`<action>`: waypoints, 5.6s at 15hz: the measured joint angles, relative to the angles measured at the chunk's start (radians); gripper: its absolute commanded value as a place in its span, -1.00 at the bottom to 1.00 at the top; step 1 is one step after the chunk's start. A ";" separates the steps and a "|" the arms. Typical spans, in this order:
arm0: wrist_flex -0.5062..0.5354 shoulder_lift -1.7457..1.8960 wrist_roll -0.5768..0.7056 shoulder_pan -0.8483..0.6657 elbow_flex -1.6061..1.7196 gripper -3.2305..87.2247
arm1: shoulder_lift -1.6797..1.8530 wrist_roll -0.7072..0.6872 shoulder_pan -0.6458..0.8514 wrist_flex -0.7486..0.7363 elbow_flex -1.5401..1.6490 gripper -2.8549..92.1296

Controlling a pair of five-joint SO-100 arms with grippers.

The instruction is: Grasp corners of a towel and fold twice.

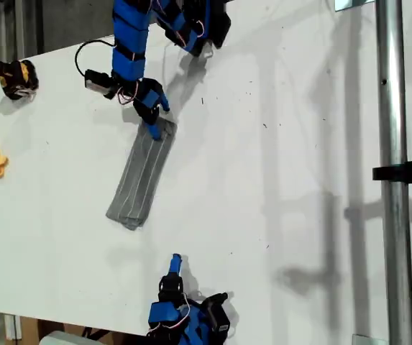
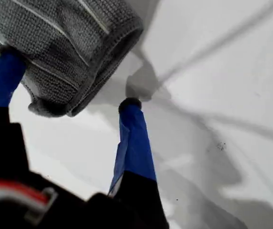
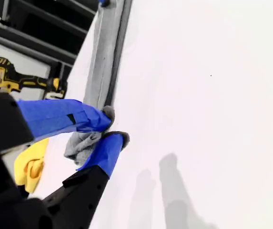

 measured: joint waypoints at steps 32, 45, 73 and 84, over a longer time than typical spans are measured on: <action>0.029 0.000 -0.003 -0.009 0.000 -0.80 | 0.626 0.110 -0.298 0.529 0.037 -0.94; 0.029 0.000 -0.003 -0.009 0.000 -0.79 | -0.051 -0.146 -0.190 0.196 -0.600 -0.94; 0.038 0.000 -0.011 -0.011 0.000 -0.81 | -0.072 -0.209 -0.107 -0.037 -0.801 -0.94; 0.005 0.000 -0.135 0.067 0.021 -0.98 | 1.476 0.137 -0.235 0.537 0.540 -0.92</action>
